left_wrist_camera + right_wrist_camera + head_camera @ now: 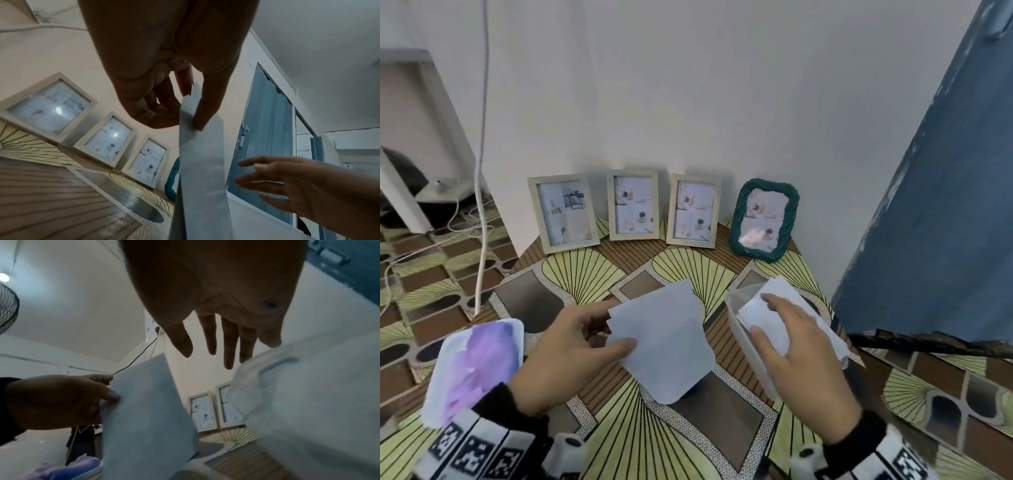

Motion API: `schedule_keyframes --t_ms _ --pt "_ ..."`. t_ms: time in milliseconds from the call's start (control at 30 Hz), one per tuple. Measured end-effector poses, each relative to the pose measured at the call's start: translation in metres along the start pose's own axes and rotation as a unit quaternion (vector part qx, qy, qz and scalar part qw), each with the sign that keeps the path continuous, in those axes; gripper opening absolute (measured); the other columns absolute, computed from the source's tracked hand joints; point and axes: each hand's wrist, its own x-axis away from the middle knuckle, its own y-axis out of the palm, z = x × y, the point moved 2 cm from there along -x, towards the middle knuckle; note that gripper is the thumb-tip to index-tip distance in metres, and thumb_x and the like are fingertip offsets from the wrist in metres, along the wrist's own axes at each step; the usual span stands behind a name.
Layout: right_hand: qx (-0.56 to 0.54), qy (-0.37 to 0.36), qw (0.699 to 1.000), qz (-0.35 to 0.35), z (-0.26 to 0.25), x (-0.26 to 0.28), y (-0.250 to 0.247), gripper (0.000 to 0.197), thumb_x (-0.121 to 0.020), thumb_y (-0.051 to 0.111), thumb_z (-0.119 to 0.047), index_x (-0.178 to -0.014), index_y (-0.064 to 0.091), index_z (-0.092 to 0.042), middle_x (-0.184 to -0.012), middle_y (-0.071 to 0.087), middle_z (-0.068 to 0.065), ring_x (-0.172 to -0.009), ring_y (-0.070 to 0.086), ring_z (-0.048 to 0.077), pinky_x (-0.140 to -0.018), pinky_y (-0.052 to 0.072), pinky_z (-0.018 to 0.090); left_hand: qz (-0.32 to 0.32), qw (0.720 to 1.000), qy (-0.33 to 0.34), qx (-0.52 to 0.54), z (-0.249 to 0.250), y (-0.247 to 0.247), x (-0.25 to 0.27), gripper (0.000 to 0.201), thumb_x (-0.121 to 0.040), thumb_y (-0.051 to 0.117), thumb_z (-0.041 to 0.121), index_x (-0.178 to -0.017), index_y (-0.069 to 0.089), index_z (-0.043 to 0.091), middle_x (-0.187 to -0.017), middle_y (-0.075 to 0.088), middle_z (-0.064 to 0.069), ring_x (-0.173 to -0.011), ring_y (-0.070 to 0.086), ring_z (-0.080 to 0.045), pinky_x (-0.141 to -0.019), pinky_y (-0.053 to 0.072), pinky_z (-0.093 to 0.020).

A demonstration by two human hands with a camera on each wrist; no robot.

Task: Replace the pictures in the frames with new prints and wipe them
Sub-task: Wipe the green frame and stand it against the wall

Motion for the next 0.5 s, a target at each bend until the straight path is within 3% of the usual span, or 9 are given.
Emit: schedule_keyframes --t_ms 67,133,200,267,333,400,500 --pt "-0.077 -0.021 0.997 0.004 -0.014 0.001 0.015 0.034 -0.095 0.051 -0.047 -0.128 0.046 -0.04 -0.125 0.05 -0.03 -0.118 0.038 -0.014 -0.115 0.032 0.044 0.013 1.0 0.008 0.014 0.0 0.003 0.004 0.032 -0.076 0.074 0.02 -0.101 0.074 0.038 -0.097 0.075 0.002 -0.087 0.072 -0.017 -0.076 0.06 -0.032" --pt "-0.139 -0.033 0.99 -0.018 -0.024 0.002 0.029 0.041 -0.093 0.054 -0.052 -0.132 0.048 -0.041 -0.128 0.053 -0.029 -0.122 0.043 -0.01 -0.11 0.04 0.035 0.027 0.999 0.01 0.026 -0.002 0.005 0.007 0.034 -0.077 0.076 0.014 -0.102 0.074 0.037 -0.097 0.075 0.001 -0.089 0.071 -0.018 -0.078 0.06 -0.034" --pt "-0.203 -0.044 0.975 -0.076 -0.032 0.002 0.046 0.043 -0.093 0.056 -0.051 -0.134 0.045 -0.044 -0.127 0.056 -0.027 -0.123 0.048 -0.006 -0.102 0.046 0.027 0.042 0.999 0.015 0.026 -0.003 0.009 0.011 0.043 -0.079 0.079 0.006 -0.101 0.073 0.042 -0.097 0.075 0.005 -0.089 0.071 -0.013 -0.078 0.059 -0.029" --pt "-0.263 -0.045 0.956 -0.119 -0.038 0.005 0.062 0.037 -0.096 0.057 -0.042 -0.131 0.045 -0.045 -0.123 0.059 -0.023 -0.118 0.054 -0.001 -0.094 0.052 0.026 0.062 0.997 0.018 0.039 -0.003 0.014 0.015 0.048 -0.082 0.075 0.001 -0.1 0.073 0.046 -0.097 0.075 0.008 -0.087 0.07 -0.007 -0.075 0.058 -0.021" --pt "-0.289 -0.03 0.951 -0.102 -0.04 0.006 0.075 0.026 -0.098 0.056 -0.034 -0.12 0.048 -0.044 -0.116 0.063 -0.019 -0.109 0.06 0.001 -0.087 0.056 0.029 0.096 0.992 0.015 0.085 -0.004 0.021 0.019 0.044 -0.082 0.073 0.003 -0.1 0.073 0.043 -0.099 0.074 0.007 -0.089 0.069 -0.006 -0.073 0.056 -0.018" --pt "-0.309 -0.015 0.948 -0.073 -0.041 0.006 0.083 0.02 -0.099 0.054 -0.029 -0.113 0.048 -0.042 -0.112 0.065 -0.015 -0.103 0.062 0.001 -0.081 0.058 0.032 0.136 0.98 -0.001 0.147 -0.004 0.027 0.022 0.029 -0.08 0.073 0.015 -0.103 0.07 0.033 -0.103 0.073 0.003 -0.092 0.07 -0.012 -0.075 0.058 -0.023" --pt "-0.327 -0.01 0.943 -0.052 -0.046 0.003 0.089 0.024 -0.099 0.052 -0.028 -0.113 0.046 -0.047 -0.113 0.064 -0.013 -0.104 0.062 0.003 -0.076 0.058 0.03 0.19 0.963 -0.01 0.189 -0.002 0.037 0.024 0.022 -0.084 0.071 0.028 -0.105 0.065 0.026 -0.106 0.071 -0.001 -0.097 0.069 -0.02 -0.08 0.06 -0.044"
